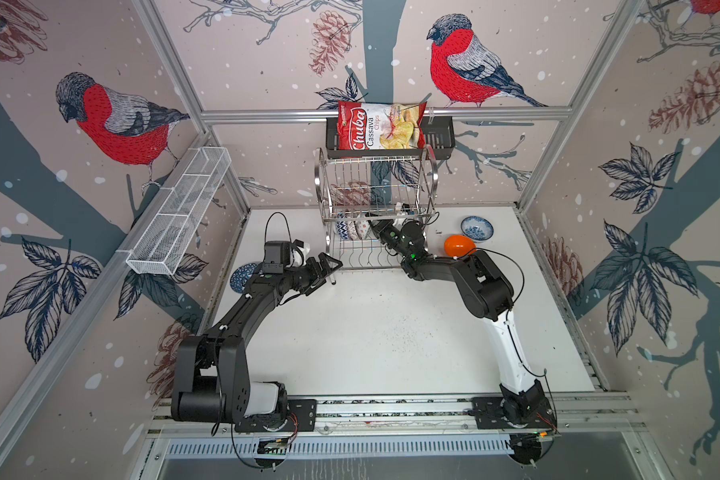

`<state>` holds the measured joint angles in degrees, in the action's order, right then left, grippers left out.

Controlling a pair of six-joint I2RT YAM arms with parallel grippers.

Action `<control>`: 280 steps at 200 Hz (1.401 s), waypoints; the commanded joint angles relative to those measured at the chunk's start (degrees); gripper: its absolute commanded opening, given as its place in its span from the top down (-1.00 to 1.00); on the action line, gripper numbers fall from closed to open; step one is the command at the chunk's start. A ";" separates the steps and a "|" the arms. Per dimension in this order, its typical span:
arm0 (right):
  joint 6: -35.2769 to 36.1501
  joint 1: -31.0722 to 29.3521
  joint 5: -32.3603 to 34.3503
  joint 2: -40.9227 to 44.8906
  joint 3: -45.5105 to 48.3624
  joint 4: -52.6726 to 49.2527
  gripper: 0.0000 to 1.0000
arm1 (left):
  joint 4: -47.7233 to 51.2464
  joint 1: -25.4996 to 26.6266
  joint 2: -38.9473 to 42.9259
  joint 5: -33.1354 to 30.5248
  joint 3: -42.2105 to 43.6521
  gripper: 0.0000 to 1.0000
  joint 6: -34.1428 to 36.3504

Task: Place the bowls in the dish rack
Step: 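Lower the green-patterned bowl into the rack slots beside the maroon bowl, then push the green-patterned bowl upright against the maroon-patterned bowl with the right gripper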

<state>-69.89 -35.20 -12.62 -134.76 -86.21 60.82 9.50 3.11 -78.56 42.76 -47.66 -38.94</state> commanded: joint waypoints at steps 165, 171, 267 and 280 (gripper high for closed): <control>2.82 0.47 -4.56 -4.63 -7.35 -3.28 1.00 | -0.18 0.05 -1.02 0.48 -0.66 -0.95 1.15; 2.83 0.53 -4.60 -4.72 -7.35 -3.30 1.00 | -0.18 0.09 -1.04 0.50 -0.68 -0.95 1.15; 3.38 0.75 -5.09 -4.81 -7.96 -5.39 0.98 | -0.45 0.05 -1.42 0.57 -0.68 -0.95 1.14; 3.69 0.82 -5.31 -4.72 -8.08 -6.11 0.95 | -0.45 0.05 -1.50 0.57 -0.68 -0.95 1.14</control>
<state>-67.42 -34.52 -17.15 -139.46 -93.76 55.31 9.65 3.14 -79.94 42.89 -48.03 -38.54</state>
